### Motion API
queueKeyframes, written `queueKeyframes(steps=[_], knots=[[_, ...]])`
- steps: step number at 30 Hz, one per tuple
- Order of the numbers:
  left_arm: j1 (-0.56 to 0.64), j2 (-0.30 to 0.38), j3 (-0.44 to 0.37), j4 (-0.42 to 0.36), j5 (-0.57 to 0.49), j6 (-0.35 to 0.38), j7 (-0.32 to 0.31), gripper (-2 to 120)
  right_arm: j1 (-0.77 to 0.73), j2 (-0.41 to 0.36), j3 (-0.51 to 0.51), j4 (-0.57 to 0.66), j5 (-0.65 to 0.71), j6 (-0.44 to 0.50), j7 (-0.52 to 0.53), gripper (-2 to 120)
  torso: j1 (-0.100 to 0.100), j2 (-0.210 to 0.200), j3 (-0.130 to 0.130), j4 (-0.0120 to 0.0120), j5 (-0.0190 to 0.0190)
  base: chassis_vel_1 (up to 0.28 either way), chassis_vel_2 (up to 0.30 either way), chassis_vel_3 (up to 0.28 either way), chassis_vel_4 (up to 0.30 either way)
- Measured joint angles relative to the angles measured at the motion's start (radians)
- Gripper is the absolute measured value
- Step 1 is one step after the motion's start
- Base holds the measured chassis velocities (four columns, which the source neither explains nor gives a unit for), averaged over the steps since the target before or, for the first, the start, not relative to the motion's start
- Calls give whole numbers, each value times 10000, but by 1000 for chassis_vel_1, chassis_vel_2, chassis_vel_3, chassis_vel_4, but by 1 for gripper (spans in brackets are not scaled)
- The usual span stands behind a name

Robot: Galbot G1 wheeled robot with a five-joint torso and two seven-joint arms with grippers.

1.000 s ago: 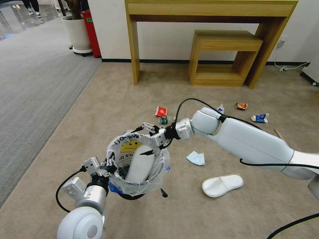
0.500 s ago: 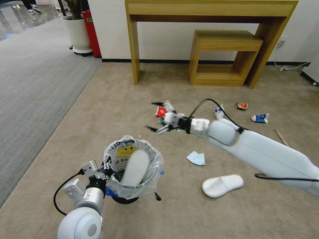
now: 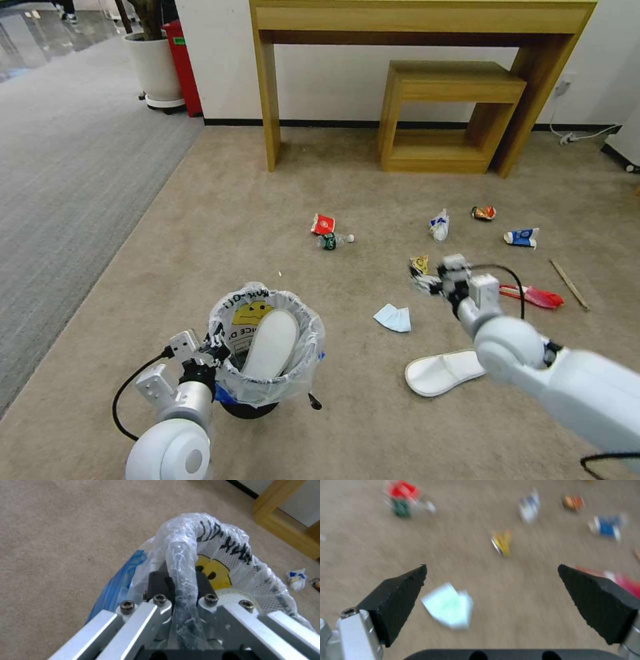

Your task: Pick up the trash bin and place the garbage on the floor into it.

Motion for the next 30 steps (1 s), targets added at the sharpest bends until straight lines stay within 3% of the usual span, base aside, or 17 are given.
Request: queueKeyframes(steps=[5,7,14,30], knots=[[90,-41,-33,9,96,-35,30,3,-1169,889,986,-385,348,-45,713,100,0,1,-1,-2,-2,0,0,0,0],[151,-95,-56,18,171,-57,47,3,-1575,1697,1532,-730,613,50,1057,100,0,0,0,1,-5,0,0,0,0],[243,-217,-82,68,322,-90,75,3,-2010,3117,2474,-1843,1037,435,1148,100,0,0,1,1,-5,0,0,0,0],[225,-273,-99,162,354,-129,82,3,-2441,4339,2731,-3810,124,1103,811,100,2,0,1,-1,-5,0,0,0,0]])
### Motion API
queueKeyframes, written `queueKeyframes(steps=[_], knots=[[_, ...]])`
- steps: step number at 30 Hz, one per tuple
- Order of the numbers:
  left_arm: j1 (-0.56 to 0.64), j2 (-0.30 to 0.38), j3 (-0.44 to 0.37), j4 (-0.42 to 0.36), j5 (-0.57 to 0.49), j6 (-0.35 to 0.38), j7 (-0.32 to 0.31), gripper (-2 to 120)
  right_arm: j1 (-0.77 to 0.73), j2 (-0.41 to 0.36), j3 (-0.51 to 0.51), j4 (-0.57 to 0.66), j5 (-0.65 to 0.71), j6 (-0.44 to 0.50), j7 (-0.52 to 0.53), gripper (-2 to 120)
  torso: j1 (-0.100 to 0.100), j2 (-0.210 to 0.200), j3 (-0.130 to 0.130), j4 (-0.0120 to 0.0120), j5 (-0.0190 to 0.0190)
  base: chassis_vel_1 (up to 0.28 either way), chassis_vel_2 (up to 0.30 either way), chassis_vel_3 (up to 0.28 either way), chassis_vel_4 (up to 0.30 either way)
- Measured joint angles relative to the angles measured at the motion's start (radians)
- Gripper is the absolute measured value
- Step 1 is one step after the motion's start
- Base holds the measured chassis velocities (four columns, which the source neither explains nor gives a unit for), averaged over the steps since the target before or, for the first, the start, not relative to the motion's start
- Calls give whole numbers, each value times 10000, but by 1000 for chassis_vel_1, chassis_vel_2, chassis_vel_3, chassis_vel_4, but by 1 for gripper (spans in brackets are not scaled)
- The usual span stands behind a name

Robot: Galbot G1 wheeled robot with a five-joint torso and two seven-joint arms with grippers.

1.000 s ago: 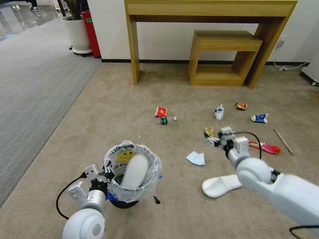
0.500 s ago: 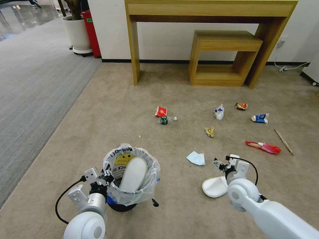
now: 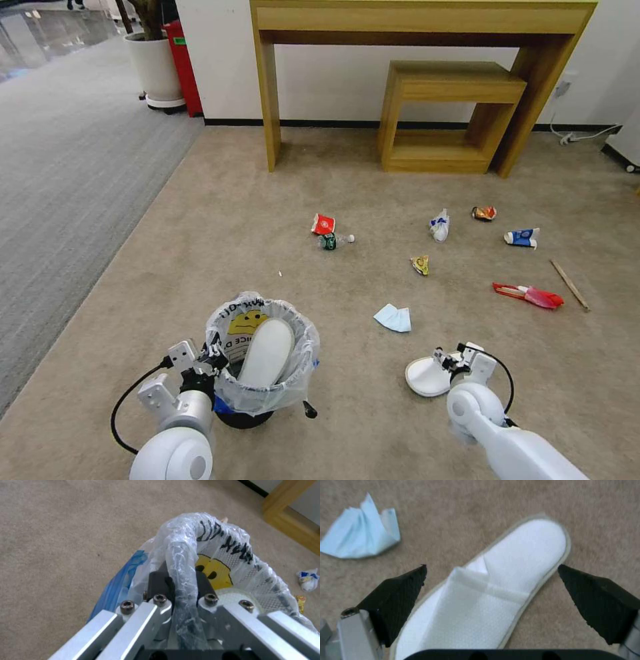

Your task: Pick up the trash bin and place the garbage on the floor into it.

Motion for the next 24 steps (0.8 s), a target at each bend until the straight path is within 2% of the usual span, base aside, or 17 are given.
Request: queueKeyframes(steps=[8,10,15,18,19,21,22,24], knots=[[53,-7,-1,-99,-16,-27,2,3,207,469,-180,-649,-329,173,-181,100,0,0,0,0,-1,0,0,0,0],[94,25,-44,-181,-49,-42,2,3,328,620,-311,-968,-461,263,-245,93,0,0,0,1,-2,0,0,0,0],[147,62,-62,-288,-73,-57,4,3,439,851,-452,-1342,-704,412,-318,89,-1,1,0,1,-1,0,0,0,0],[170,73,-62,-382,-91,-73,7,3,464,1058,-517,-1665,-894,511,-394,79,0,0,0,1,0,0,0,0,0],[170,73,-62,-382,-91,-73,7,3,464,1058,-517,-1665,-894,511,-394,79,0,0,0,1,0,0,0,0,0],[204,80,-47,-440,-93,-99,14,3,489,1257,-542,-1980,-1093,642,-441,68,0,0,0,0,0,0,0,0,0],[204,80,-47,-440,-93,-99,14,3,489,1257,-542,-1980,-1093,642,-441,68,0,0,0,0,0,0,0,0,0],[221,99,-46,-467,-93,-119,18,3,478,1339,-534,-2110,-1243,738,-459,57,0,0,0,1,0,0,0,0,0]])
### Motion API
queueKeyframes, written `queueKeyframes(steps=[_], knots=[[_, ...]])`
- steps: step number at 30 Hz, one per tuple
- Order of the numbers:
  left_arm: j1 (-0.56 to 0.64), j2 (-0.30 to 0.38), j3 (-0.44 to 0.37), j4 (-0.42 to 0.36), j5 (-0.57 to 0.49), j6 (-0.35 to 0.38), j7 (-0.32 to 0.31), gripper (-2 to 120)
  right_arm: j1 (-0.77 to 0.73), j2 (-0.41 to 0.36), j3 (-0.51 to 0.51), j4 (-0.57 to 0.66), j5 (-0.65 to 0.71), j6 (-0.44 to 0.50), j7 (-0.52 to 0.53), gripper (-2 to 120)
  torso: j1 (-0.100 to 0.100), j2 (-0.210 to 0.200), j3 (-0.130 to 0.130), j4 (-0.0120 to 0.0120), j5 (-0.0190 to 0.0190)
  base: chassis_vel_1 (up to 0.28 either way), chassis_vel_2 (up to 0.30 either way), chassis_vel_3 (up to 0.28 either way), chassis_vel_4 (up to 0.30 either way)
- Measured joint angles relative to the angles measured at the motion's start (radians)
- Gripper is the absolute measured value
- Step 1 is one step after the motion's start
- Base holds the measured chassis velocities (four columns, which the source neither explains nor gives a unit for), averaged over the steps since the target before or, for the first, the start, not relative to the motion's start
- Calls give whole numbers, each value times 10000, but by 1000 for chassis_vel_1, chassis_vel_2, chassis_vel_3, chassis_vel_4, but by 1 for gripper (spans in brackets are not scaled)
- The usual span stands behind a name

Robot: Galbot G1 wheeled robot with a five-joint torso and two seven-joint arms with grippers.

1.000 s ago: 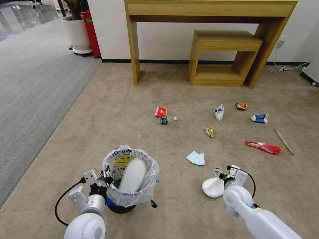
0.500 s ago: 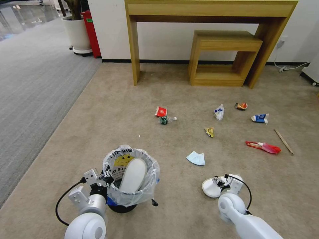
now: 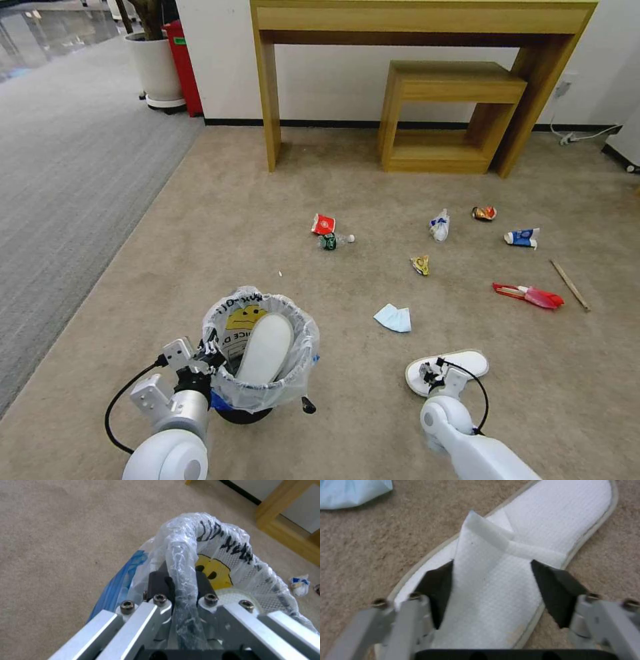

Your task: Pick up the trash bin and place the garbage on the floor into it.

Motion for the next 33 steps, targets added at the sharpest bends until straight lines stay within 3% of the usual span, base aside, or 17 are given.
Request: queueKeyframes(steps=[1,8,10,11,13,16,28,33], knots=[[0,0,0,0,0,0,0,3,0,0,0,0,0,0,0,57,0,0,0,0,0,0,0,0,0],[-4,10,35,-4,1,-25,19,3,-175,-288,89,107,-284,122,-74,28,0,0,0,-2,-1,0,0,0,0],[-9,8,37,-5,2,-26,19,3,-196,-340,100,159,-304,122,-78,26,0,0,0,-2,-1,0,0,0,0],[-24,4,44,2,8,-37,24,3,-272,-480,120,344,-365,124,-134,18,0,0,0,-1,1,0,0,0,0],[-25,2,47,11,14,-46,26,3,-333,-574,135,480,-415,125,-173,15,0,-1,0,0,1,0,0,0,0],[-32,-2,53,49,28,-55,41,3,-698,-1029,185,1192,-741,195,-478,0,0,0,0,-1,1,0,0,0,0],[27,18,-12,103,58,-103,53,3,-1289,-1734,276,2601,-1490,685,-1082,0,0,0,0,-1,3,0,0,0,0],[58,14,-40,124,125,-123,58,3,-1222,-2222,164,4188,-1731,784,-1389,0,0,-2,0,0,0,0,0,0,0]])
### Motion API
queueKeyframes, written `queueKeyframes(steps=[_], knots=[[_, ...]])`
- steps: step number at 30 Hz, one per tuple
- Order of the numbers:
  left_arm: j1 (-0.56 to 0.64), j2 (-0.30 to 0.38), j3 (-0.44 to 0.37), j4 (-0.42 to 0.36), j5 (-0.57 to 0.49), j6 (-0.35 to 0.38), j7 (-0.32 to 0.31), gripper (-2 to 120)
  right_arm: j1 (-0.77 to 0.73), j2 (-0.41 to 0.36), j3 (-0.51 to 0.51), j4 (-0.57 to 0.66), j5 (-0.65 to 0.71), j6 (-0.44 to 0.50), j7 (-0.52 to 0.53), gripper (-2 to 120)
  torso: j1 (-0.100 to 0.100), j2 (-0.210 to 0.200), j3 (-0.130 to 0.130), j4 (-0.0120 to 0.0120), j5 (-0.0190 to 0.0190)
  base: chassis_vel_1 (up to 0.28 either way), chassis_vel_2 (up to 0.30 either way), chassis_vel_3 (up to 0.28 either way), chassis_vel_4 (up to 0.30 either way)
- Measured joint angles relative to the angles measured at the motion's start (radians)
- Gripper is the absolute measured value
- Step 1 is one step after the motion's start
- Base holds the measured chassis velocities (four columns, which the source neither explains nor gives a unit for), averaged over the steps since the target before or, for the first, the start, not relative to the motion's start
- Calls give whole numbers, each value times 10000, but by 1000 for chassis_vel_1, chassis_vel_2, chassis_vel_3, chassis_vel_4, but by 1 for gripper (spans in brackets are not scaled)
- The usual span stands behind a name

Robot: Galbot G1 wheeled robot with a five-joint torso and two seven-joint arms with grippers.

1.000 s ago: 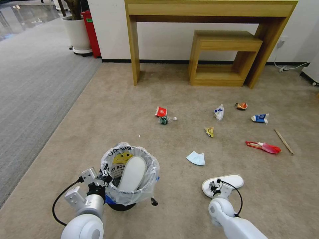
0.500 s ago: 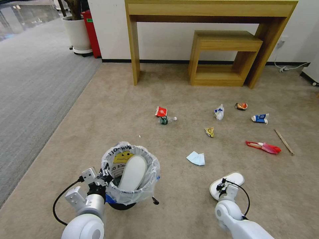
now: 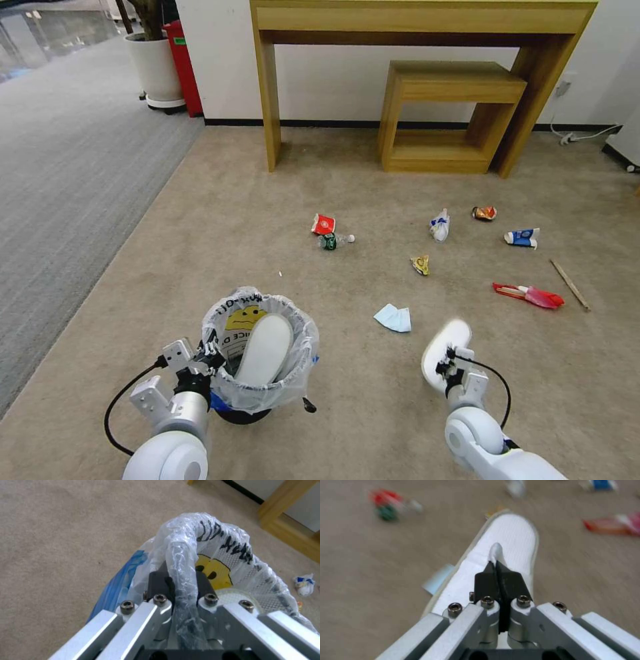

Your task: Pick up the trash bin and place the garbage on the floor into it.

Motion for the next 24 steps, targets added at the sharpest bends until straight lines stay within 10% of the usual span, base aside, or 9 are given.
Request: queueKeyframes(steps=[24], knots=[[235,-269,93,-156,389,10,79,3,4505,-2409,-3709,3486,304,1095,-1810,0,0,0,1,-1,-1,0,0,0,0]])
